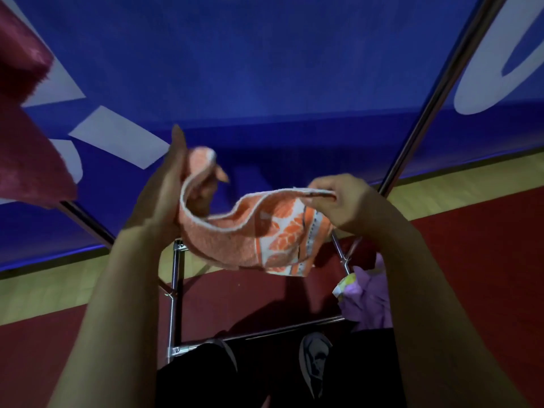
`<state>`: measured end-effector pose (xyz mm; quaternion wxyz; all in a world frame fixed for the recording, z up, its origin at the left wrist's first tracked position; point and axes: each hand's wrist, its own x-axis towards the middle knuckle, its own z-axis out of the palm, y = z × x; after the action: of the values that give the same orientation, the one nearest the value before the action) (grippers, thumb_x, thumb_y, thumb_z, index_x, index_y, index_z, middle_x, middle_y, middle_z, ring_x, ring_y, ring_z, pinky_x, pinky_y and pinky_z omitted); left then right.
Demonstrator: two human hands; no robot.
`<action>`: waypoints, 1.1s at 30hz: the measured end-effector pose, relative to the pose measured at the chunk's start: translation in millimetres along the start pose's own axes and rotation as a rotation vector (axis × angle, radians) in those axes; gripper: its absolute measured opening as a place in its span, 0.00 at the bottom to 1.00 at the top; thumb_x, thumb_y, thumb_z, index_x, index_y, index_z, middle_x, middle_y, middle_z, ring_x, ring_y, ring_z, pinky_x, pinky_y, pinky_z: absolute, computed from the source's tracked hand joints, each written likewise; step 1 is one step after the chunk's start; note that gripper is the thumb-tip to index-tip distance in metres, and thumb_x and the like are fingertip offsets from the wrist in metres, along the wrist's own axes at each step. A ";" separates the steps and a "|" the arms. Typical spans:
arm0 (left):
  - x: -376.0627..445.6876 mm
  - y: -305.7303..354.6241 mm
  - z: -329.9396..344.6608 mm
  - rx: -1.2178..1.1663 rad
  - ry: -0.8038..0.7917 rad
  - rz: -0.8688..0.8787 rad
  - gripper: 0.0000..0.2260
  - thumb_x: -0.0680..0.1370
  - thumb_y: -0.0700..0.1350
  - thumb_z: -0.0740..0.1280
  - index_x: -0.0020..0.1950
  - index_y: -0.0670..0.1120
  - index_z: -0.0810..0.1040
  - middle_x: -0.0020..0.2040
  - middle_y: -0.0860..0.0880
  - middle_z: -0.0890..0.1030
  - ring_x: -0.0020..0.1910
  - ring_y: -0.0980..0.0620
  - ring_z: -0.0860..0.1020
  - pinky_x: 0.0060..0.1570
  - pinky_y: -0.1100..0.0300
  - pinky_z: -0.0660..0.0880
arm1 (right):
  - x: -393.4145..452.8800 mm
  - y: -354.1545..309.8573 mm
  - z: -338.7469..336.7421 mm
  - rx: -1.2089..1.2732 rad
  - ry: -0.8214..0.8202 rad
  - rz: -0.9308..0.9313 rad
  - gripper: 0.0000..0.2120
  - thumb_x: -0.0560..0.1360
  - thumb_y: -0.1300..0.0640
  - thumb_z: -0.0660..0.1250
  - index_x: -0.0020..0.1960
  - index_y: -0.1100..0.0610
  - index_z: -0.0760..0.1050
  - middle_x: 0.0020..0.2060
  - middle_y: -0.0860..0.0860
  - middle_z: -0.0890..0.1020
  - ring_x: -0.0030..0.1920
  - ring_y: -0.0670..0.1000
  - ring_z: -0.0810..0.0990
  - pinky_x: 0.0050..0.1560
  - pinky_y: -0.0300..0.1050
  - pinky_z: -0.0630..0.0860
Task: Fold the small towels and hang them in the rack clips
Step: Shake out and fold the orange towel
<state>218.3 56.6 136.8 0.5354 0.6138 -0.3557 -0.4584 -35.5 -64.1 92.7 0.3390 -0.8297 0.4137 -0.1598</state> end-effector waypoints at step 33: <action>3.2 -17.8 42.7 0.309 -0.222 0.114 0.13 0.86 0.49 0.64 0.54 0.43 0.84 0.42 0.41 0.83 0.39 0.52 0.79 0.40 0.49 0.78 | -0.8 -61.8 9.0 0.340 0.255 -0.183 0.10 0.82 0.48 0.65 0.51 0.50 0.84 0.44 0.46 0.86 0.48 0.45 0.85 0.52 0.50 0.80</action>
<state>178.1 42.6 118.5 0.4176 0.6131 -0.5128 -0.4322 4.6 -33.2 129.2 0.4028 -0.7677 0.3436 -0.3610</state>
